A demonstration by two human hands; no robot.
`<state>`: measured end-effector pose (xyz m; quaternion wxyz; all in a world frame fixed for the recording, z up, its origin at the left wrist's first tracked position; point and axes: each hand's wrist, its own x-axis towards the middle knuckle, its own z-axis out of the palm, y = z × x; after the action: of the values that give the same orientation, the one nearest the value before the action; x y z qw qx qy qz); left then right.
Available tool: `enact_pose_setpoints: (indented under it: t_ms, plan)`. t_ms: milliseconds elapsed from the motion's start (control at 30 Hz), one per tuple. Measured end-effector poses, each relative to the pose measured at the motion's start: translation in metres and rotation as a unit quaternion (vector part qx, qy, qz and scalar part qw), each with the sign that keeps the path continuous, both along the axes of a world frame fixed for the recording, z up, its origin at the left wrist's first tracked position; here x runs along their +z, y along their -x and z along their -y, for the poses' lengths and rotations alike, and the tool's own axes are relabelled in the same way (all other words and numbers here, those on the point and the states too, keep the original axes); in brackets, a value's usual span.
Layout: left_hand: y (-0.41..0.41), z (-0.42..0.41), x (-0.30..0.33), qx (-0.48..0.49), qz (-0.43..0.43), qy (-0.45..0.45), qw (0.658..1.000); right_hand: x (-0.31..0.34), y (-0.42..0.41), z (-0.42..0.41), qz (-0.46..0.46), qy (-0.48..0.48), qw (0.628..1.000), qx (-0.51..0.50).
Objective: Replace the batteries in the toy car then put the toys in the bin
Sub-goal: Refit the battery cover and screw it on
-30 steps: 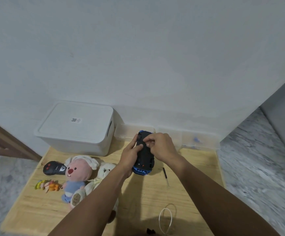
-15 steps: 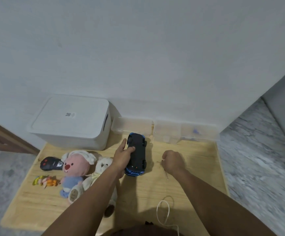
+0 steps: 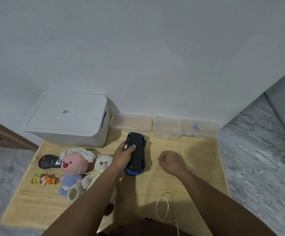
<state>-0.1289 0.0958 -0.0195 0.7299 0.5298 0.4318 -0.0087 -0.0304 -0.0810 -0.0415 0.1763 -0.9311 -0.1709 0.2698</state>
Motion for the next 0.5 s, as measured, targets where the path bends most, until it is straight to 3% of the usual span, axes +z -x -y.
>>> enact_pose_setpoints:
  t_ms: [200, 400, 500]
  plan:
    - [0.001, 0.002, 0.003, 0.014, 0.006, 0.023, 1.0, -0.003, 0.009, 0.002, 0.053, 0.018, 0.998, 0.022]
    - [0.002, 0.003, 0.005, 0.024, 0.014, 0.04, 0.999, -0.001, 0.017, 0.0, 0.134, 0.08, 0.981, 0.119]
    - [0.003, 0.004, 0.006, 0.027, 0.02, 0.042, 0.999, -0.003, 0.021, 0.001, 0.133, 0.089, 0.978, 0.134]
